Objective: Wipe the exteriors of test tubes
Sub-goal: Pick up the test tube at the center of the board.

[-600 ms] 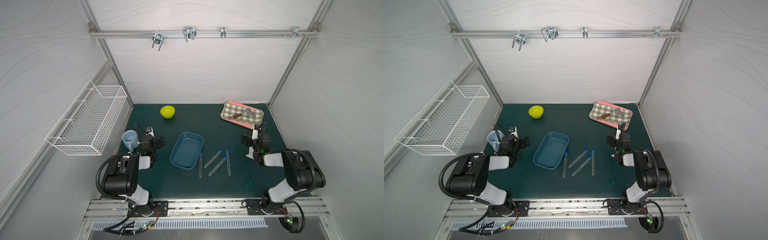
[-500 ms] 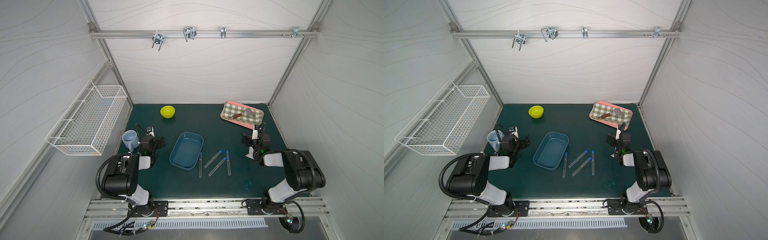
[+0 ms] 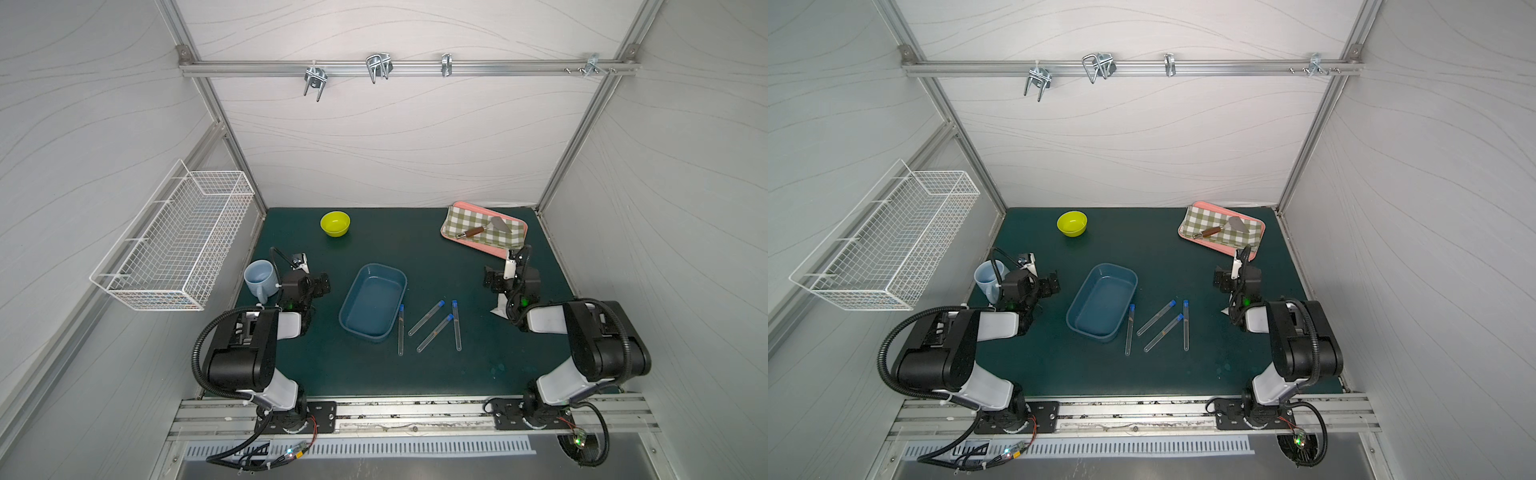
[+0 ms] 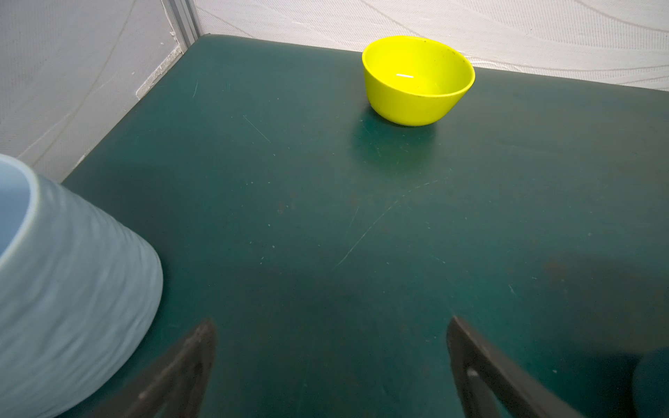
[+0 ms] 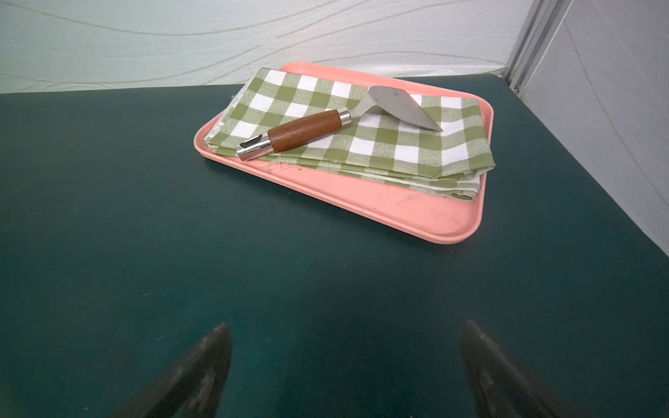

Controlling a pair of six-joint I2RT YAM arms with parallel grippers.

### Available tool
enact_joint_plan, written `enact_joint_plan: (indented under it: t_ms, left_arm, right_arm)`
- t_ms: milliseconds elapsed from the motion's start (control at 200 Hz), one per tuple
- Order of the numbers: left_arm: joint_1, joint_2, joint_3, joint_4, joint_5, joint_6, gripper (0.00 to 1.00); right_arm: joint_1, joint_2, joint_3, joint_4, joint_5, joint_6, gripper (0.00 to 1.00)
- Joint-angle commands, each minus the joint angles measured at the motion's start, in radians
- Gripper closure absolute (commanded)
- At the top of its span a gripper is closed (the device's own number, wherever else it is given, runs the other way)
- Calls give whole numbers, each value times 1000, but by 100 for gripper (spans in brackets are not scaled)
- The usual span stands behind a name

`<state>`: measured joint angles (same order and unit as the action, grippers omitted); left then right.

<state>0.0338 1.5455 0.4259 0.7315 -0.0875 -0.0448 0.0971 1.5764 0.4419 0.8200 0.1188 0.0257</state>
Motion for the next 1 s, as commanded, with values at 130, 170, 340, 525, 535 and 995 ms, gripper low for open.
enact_joint_plan:
  t_ms: [130, 170, 340, 525, 535, 995]
  left_arm:
    - [-2, 4, 27, 35, 8, 10, 0]
    - [-2, 5, 28, 33, 8, 9, 0]
    - [-2, 4, 26, 32, 9, 9, 0]
    - [-1, -13, 24, 61, -3, 8, 1]
    - [-1, -19, 34, 34, -10, 7, 1]
    - [-129, -404, 433, -1048, 141, -165, 9]
  right_arm:
    - [1, 6, -3, 0, -3, -18, 1]
    - [-2, 7, -3, 2, -10, -16, 1]
    - [-2, 6, -3, 2, -10, -17, 1]
    - [17, -35, -12, -8, 42, -19, 1]
    - [22, -51, -8, -31, 50, -22, 1]
    - [273, -399, 451, -1280, -9, 174, 2]
